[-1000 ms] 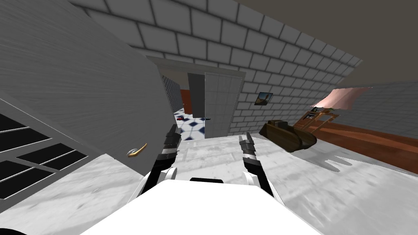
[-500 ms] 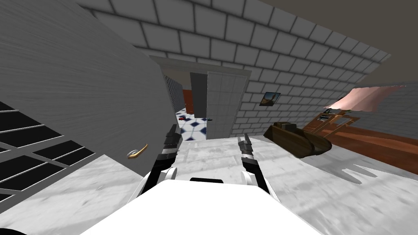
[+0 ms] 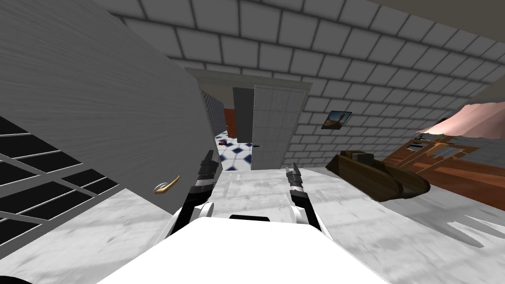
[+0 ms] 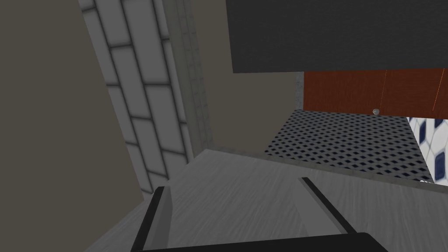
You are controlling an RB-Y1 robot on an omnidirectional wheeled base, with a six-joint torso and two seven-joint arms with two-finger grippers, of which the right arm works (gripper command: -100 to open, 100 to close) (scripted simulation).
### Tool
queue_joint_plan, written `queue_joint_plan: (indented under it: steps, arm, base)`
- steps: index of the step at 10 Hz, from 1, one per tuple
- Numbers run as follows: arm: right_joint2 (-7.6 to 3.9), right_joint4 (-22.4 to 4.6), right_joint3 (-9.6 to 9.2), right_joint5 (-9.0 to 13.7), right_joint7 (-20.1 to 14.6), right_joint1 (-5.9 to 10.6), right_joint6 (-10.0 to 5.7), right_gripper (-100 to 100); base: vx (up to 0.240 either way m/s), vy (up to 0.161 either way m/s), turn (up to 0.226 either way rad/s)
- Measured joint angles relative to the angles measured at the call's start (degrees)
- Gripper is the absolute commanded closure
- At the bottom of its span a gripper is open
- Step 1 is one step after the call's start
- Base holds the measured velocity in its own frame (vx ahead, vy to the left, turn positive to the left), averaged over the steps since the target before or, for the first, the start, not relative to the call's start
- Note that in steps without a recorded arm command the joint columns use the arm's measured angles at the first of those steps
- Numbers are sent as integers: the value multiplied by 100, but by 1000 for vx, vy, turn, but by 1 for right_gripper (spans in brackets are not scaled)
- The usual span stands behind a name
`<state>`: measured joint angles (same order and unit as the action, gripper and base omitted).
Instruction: Pull the door open
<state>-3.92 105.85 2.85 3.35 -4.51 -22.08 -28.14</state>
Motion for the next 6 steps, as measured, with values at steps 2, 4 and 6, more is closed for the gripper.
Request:
queue_joint_plan:
  steps: [2, 4, 6]
  arm:
    - [-68, -366, 25, 91, 29, 157, -109, -100]
    - [-81, -603, 1, 158, 83, 229, -167, -100]
    - [-128, -922, 6, 243, 122, 351, -270, -100]
  base:
    - [91, 15, 95]
    - [105, 13, 92]
    - [84, 15, 82]
